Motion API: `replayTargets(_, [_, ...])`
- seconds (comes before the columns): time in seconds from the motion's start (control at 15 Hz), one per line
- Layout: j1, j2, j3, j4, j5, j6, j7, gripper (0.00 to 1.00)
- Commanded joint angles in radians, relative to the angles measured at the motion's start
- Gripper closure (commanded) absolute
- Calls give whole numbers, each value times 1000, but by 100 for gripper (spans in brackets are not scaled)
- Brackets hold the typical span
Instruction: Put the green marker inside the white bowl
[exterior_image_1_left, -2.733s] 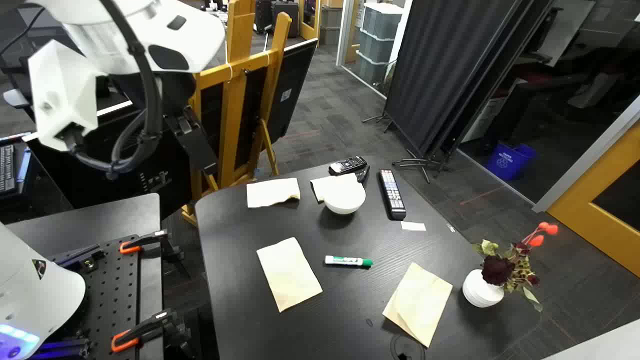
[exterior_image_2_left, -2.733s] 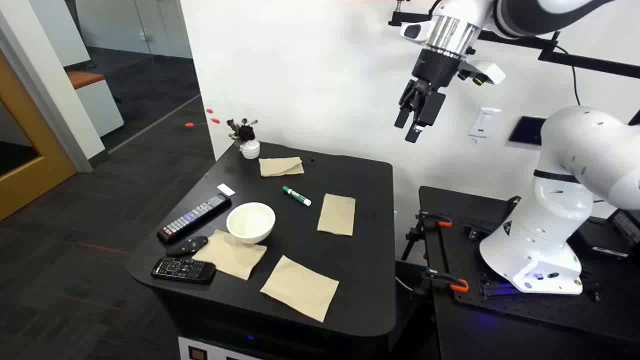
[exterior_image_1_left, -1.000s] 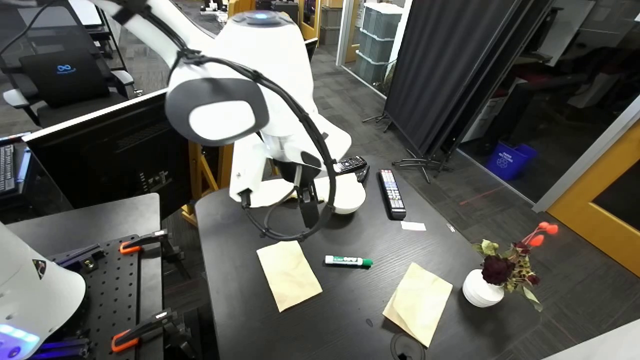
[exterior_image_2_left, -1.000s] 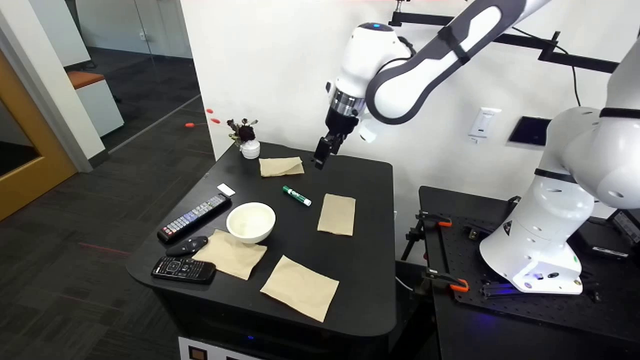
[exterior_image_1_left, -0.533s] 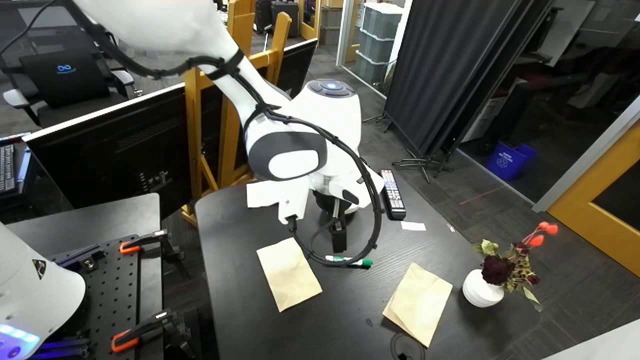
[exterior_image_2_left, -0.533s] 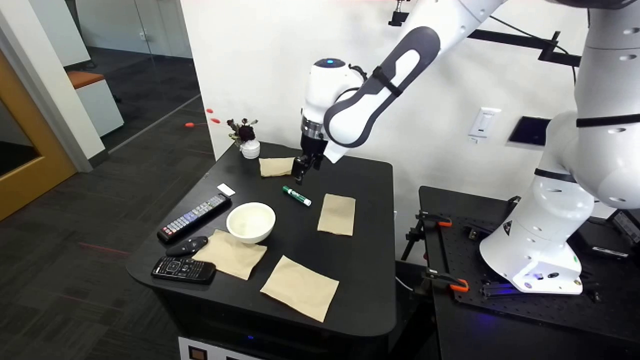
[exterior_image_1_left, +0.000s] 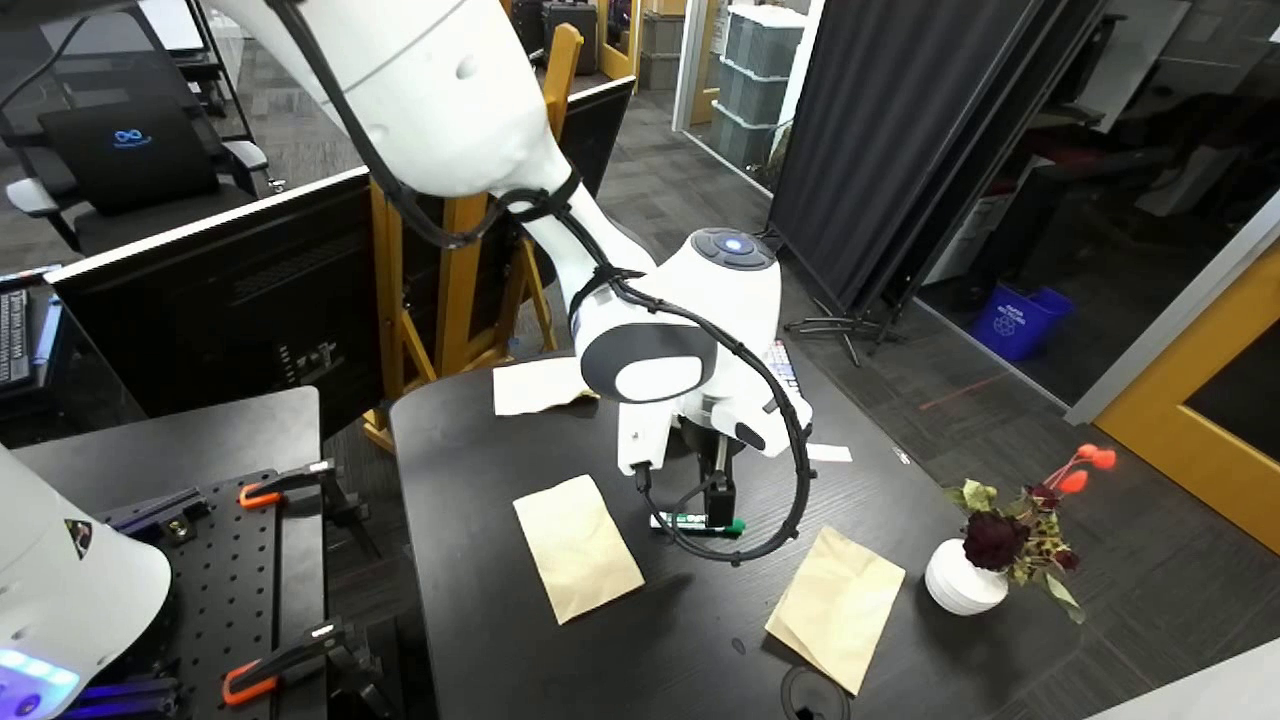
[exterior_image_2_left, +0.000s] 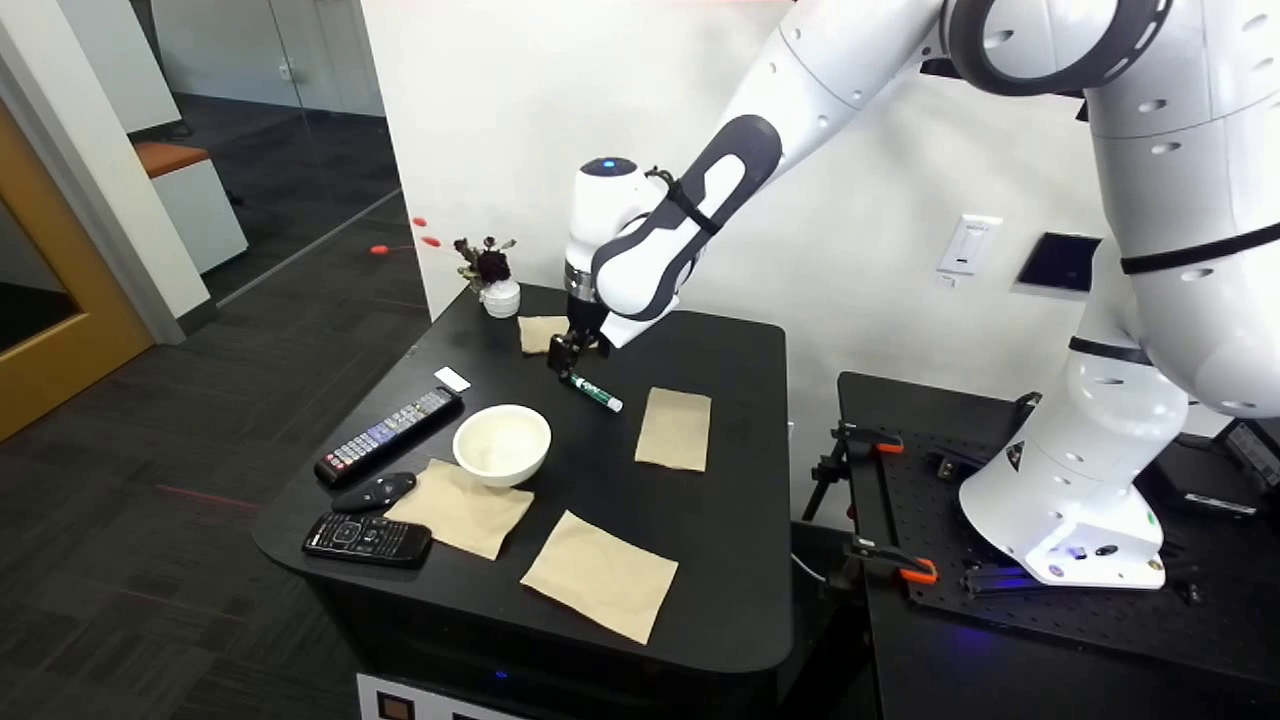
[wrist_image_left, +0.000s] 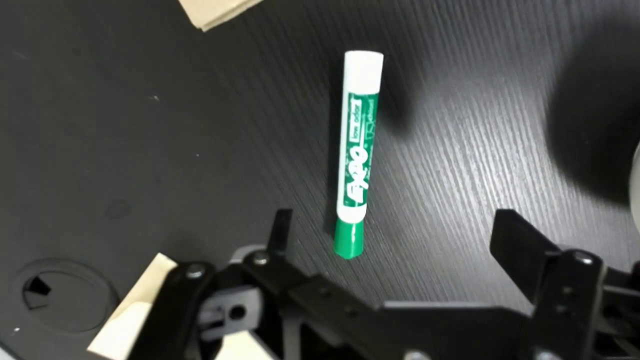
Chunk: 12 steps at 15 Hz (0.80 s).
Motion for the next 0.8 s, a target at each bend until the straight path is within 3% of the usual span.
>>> replayTargets(0.0, [0,73,-11,113,24,-63,20,0])
replayTargets(0.73, [-32,145,-11,252,35,-229,8,0])
